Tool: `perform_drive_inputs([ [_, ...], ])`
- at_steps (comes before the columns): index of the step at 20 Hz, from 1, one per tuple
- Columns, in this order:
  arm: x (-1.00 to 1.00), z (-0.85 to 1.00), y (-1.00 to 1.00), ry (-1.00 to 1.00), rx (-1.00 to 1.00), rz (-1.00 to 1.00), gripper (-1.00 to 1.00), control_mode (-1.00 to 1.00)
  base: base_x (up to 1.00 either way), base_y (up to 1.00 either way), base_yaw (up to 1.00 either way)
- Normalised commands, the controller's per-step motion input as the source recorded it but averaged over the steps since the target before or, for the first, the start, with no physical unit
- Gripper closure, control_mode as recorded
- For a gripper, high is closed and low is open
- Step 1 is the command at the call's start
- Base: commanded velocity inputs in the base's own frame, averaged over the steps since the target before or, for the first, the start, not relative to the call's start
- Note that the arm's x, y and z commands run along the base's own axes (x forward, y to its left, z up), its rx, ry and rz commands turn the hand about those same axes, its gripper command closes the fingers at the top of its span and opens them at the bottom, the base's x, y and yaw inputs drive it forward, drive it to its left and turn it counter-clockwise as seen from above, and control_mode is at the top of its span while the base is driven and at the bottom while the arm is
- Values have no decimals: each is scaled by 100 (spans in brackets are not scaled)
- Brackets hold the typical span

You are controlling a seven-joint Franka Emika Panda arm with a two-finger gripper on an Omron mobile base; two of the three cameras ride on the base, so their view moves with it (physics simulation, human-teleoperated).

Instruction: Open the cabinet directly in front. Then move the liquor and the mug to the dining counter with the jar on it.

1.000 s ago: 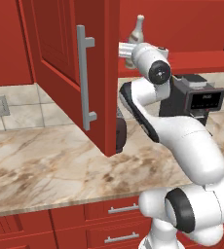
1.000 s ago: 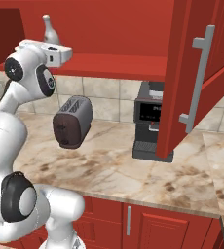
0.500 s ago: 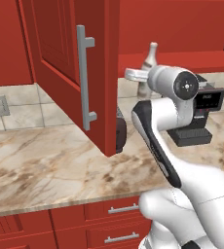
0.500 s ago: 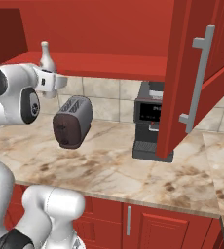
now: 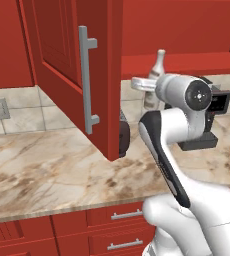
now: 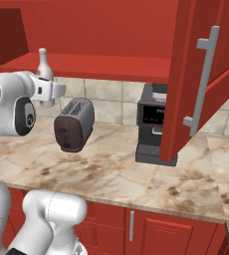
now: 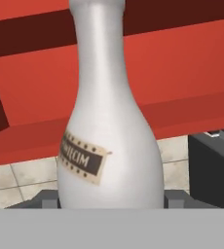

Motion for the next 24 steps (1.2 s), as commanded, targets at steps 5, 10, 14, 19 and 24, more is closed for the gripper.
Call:
perform_drive_inputs([
  [5, 0, 0, 0, 0, 0, 0, 100, 100, -89, 3, 0],
  [10, 0, 0, 0, 0, 0, 0, 100, 100, -100, 11, 0],
  [14, 0, 0, 0, 0, 0, 0, 100, 100, -100, 20, 0],
  [19, 0, 0, 0, 0, 0, 0, 100, 100, -96, 33, -11],
  [24, 0, 0, 0, 0, 0, 0, 100, 100, -88, 52, -29],
])
